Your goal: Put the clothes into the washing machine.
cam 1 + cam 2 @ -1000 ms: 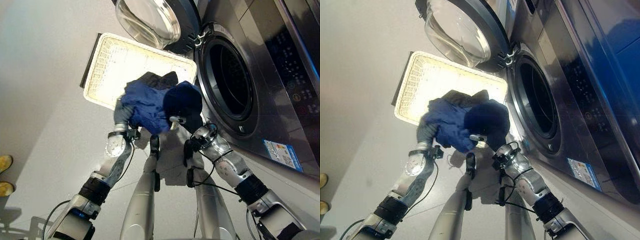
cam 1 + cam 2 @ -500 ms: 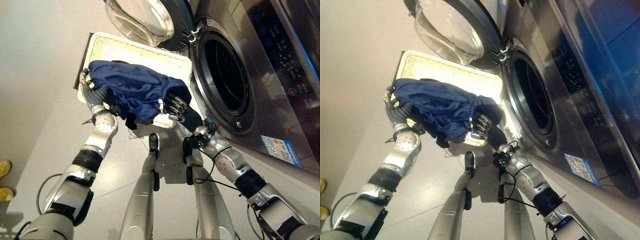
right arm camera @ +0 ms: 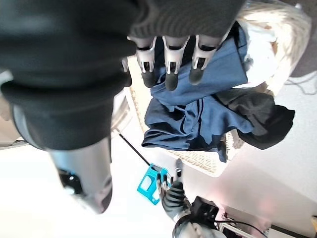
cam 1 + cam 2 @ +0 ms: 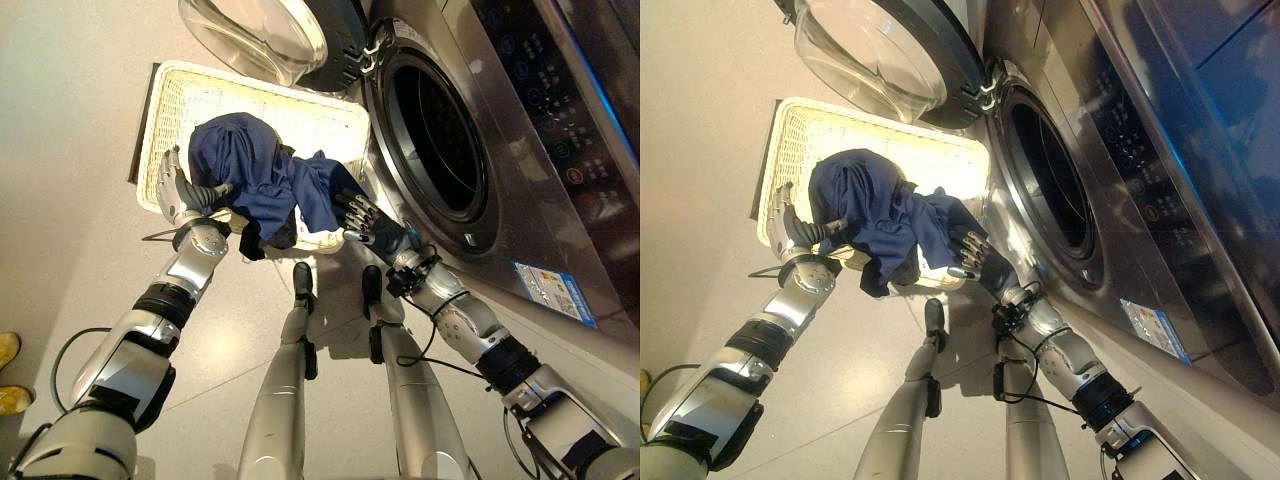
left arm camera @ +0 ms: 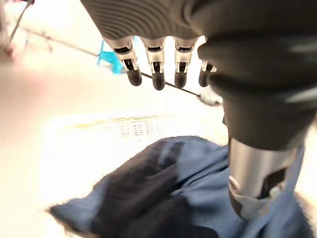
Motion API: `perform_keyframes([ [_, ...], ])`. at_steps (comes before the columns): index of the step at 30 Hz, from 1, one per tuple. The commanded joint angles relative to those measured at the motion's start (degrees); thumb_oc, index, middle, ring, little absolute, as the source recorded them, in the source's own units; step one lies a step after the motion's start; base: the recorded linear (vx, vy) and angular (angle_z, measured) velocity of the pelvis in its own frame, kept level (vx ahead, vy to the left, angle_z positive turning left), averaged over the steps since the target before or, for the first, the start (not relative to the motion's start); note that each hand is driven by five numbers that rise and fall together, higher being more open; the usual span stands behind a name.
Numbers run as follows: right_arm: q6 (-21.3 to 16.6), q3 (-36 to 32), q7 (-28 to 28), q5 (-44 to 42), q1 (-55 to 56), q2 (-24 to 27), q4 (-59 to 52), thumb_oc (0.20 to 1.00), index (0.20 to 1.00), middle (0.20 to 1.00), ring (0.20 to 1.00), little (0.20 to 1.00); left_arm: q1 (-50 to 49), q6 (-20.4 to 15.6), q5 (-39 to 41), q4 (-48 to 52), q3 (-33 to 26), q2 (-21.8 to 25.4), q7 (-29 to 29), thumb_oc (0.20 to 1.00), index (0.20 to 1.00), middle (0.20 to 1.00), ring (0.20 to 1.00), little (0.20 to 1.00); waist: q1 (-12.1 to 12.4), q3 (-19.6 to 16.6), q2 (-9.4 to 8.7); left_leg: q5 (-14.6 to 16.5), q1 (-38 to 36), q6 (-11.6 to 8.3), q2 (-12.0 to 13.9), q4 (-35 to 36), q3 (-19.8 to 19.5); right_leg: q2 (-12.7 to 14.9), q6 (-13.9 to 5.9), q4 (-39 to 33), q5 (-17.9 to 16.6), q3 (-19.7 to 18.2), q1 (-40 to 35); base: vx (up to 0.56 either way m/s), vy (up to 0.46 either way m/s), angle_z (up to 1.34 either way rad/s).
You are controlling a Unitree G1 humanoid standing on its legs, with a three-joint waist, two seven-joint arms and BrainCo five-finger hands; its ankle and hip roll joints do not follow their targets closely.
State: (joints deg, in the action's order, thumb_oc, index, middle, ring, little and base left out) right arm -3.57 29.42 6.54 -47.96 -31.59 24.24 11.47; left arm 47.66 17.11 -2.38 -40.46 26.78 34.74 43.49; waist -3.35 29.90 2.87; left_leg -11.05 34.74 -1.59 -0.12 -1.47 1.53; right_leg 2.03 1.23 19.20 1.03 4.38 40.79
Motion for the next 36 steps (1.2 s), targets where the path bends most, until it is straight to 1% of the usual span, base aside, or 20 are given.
perform_keyframes([
  [1,-1.62,-0.34,0.79,-2.15,0.76,-0.27,-4.37,1.000,1.000,1.000,1.000,1.000,4.37,11.14,-14.78,-3.17,1.83,4.79,-7.18,1.000,1.000,1.000,1.000,1.000,-0.79,-0.11,-1.10,2.25,0.72,-0.39,-3.17,-3.46,3.94,0.85,-4.55,-10.35,-7.92,2.32,-2.79,0.00,0.000,0.00],
  [2,-1.45,-0.40,0.67,-2.17,0.81,-0.15,-4.61,1.000,1.000,1.000,1.000,1.000,4.10,12.24,-15.72,-3.26,2.50,5.09,-8.22,1.000,1.000,1.000,1.000,1.000,-0.79,-0.11,-1.06,2.25,0.81,-0.40,-3.19,-3.53,3.93,0.90,-4.59,-10.39,-8.01,2.34,-2.72,0.00,0.000,0.00],
  [3,-1.56,-0.37,0.63,-2.10,1.10,0.01,-4.83,1.000,1.000,1.000,1.000,1.000,3.78,16.10,-20.24,-3.66,3.67,5.41,-12.98,1.000,1.000,1.000,1.000,1.000,-0.83,-0.11,-1.01,2.22,1.02,-0.40,-3.27,-3.63,3.96,0.95,-4.69,-10.45,-8.20,2.44,-2.52,0.00,0.000,0.00],
  [5,-2.05,-0.24,0.92,-2.19,1.57,0.53,-4.98,1.000,1.000,1.000,1.000,1.000,2.03,16.43,-21.98,-3.67,5.34,5.95,-13.97,1.000,1.000,1.000,1.000,1.000,-0.95,-0.11,-0.98,2.42,1.51,-0.43,-3.33,-4.10,3.99,1.12,-4.79,-10.55,-8.43,2.42,-2.14,0.00,0.000,0.00],
  [7,-2.29,-0.03,0.54,-2.21,1.82,0.87,-5.40,1.000,1.000,1.000,1.000,1.000,1.05,15.36,-21.61,-1.97,5.47,6.00,-10.92,1.000,1.000,1.000,1.000,1.000,-0.91,-0.11,-0.97,2.54,1.93,-0.35,-3.36,-4.43,4.02,1.16,-4.82,-10.48,-8.55,2.44,-1.68,0.00,0.000,0.00],
  [8,-2.49,0.08,0.35,-2.14,2.13,1.08,-5.67,1.000,1.000,1.000,1.000,1.000,0.60,12.04,-20.34,-1.04,5.13,6.02,-7.01,1.000,1.000,1.000,1.000,1.000,-0.87,-0.11,-0.97,2.74,2.42,-0.33,-3.38,-4.90,4.14,1.31,-4.89,-10.42,-8.60,2.46,-1.23,0.00,0.000,0.00],
  [9,-2.54,-0.11,0.47,-2.04,2.43,1.13,-5.65,1.000,1.000,1.000,1.000,1.000,0.44,9.69,-20.49,-0.73,4.69,6.14,-4.96,1.000,1.000,1.000,1.000,1.000,-0.81,-0.11,-0.96,2.86,2.60,-0.31,-3.45,-5.07,4.14,1.40,-4.89,-10.50,-8.59,2.50,-1.15,0.00,0.000,0.00],
  [10,-2.57,-0.15,0.49,-1.99,2.49,1.13,-5.62,1.000,1.000,1.000,1.000,1.000,0.40,9.45,-20.34,-0.62,4.62,6.20,-4.59,1.000,1.000,1.000,1.000,1.000,-0.79,-0.11,-0.95,2.90,2.70,-0.32,-3.47,-5.19,4.14,1.44,-4.90,-10.50,-8.60,2.52,-1.08,0.00,0.000,0.00],
  [11,-2.69,-0.52,0.60,-1.65,3.00,1.14,-5.57,1.000,1.000,1.000,1.000,1.000,-0.03,4.54,-20.81,0.58,3.89,6.59,-1.10,1.000,1.000,1.000,1.000,1.000,-0.63,-0.11,-0.90,3.17,3.32,-0.35,-3.67,-5.95,4.08,1.65,-4.91,-10.50,-8.68,2.59,-0.68,0.00,0.000,0.00],
  [12,-2.74,-0.84,0.69,-1.42,3.45,1.15,-5.64,1.000,1.000,1.000,1.000,1.000,-0.43,2.44,-20.82,1.46,3.27,6.77,0.00,1.000,1.000,1.000,1.000,1.000,-0.52,-0.11,-0.88,3.43,3.82,-0.36,-3.79,-6.59,3.97,1.78,-4.97,-10.33,-8.71,2.60,-0.26,0.00,0.000,0.00],
  [13,-2.74,-0.89,0.72,-1.35,3.51,1.11,-5.62,1.000,1.000,1.000,1.000,1.000,-0.51,2.21,-20.97,1.62,3.16,6.74,0.13,1.000,1.000,1.000,1.000,1.000,-0.51,-0.11,-0.88,3.46,3.92,-0.36,-3.82,-6.70,3.95,1.78,-4.98,-10.29,-8.72,2.60,-0.18,0.00,0.000,0.00],
  [15,-2.86,-1.48,0.95,-0.66,4.06,0.53,-5.41,1.000,1.000,1.000,1.000,1.000,-1.14,-0.13,-22.20,2.91,2.24,6.31,0.36,1.000,1.000,1.000,1.000,1.000,-0.44,-0.11,-1.01,4.03,5.29,-0.23,-4.24,-8.15,3.69,1.82,-5.07,-10.10,-8.92,2.43,0.91,0.00,0.000,0.00],
  [19,-2.93,-1.29,0.89,-0.58,3.77,0.24,-5.17,1.000,1.000,1.000,1.000,1.000,-0.37,-0.70,-22.60,1.88,2.82,5.42,0.43,1.000,1.000,1.000,1.000,1.000,-0.90,-0.11,-1.69,4.72,6.95,-0.15,-4.40,-10.01,3.97,1.75,-5.19,-10.02,-9.44,2.09,2.46,0.00,0.009,0.01],
  [20,-2.97,-0.85,0.82,-0.60,3.18,-0.29,-4.60,1.000,1.000,1.000,1.000,1.000,0.93,-0.86,-21.69,0.87,3.43,4.79,0.42,1.000,1.000,1.000,1.000,1.000,-1.35,-0.11,-2.35,5.33,8.00,-0.08,-4.45,-11.28,4.20,1.63,-5.31,-10.26,-9.94,1.73,3.36,0.00,0.000,0.00],
  [23,-2.95,-0.40,0.79,-0.93,2.75,-0.33,-4.57,1.000,1.000,1.000,1.000,1.000,1.94,-1.74,-18.02,0.43,3.71,4.13,2.02,1.000,1.000,1.000,1.000,1.000,-1.84,-0.11,-2.92,5.64,8.86,0.07,-4.30,-11.95,4.55,1.28,-5.34,-10.35,-10.33,1.19,4.36,0.03,0.041,-0.04],
  [24,-2.85,-0.09,0.61,-1.02,2.48,-0.49,-4.55,1.000,1.000,1.000,1.000,1.000,2.34,-4.26,-14.54,0.21,3.10,3.36,4.66,1.000,1.000,1.000,1.000,1.000,-2.11,-0.11,-3.26,5.72,9.26,0.14,-4.21,-12.24,4.70,0.93,-5.30,-10.24,-10.43,0.71,4.89,0.02,0.034,-0.04],
  [29,-3.18,0.43,0.20,-0.90,1.80,-1.79,-3.49,1.000,1.000,1.000,1.000,1.000,3.42,-9.08,-9.44,-0.02,0.05,0.67,8.59,1.000,1.000,1.000,1.000,1.000,-2.27,-0.11,-3.95,6.08,9.86,0.20,-4.19,-12.90,4.88,0.56,-5.29,-9.85,-10.38,0.07,5.63,0.01,0.008,-0.01],
  [33,-2.55,0.32,-0.37,-0.92,1.23,-2.65,-3.61,1.000,1.000,1.000,1.000,1.000,4.27,-6.22,-12.07,-0.65,0.15,0.00,5.36,1.000,1.000,1.000,1.000,1.000,-2.40,-0.11,-4.33,6.46,10.25,0.14,-4.46,-13.82,4.70,0.43,-5.39,-9.52,-10.50,-0.24,6.08,0.02,0.015,-0.04],
  [34,-2.55,0.32,-0.37,-0.92,1.23,-2.65,-3.61,1.000,1.000,1.000,1.000,1.000,4.27,-6.22,-12.07,-0.65,0.15,0.00,5.36,1.000,1.000,1.000,1.000,1.000,-2.40,-0.11,-4.33,6.46,10.25,0.14,-4.46,-13.82,4.70,0.43,-5.39,-9.52,-10.50,-0.24,6.08,0.00,0.000,0.00],
  [36,-2.52,0.48,-0.55,-1.03,0.78,-2.85,-3.74,1.000,1.000,1.000,1.000,1.000,5.15,-3.84,-13.12,-1.54,0.99,-0.11,3.62,1.000,1.000,1.000,1.000,1.000,-2.67,-0.11,-4.58,6.68,10.78,0.25,-4.50,-14.31,4.88,0.28,-5.41,-9.37,-10.66,-0.60,6.76,0.02,0.042,-0.05],
])
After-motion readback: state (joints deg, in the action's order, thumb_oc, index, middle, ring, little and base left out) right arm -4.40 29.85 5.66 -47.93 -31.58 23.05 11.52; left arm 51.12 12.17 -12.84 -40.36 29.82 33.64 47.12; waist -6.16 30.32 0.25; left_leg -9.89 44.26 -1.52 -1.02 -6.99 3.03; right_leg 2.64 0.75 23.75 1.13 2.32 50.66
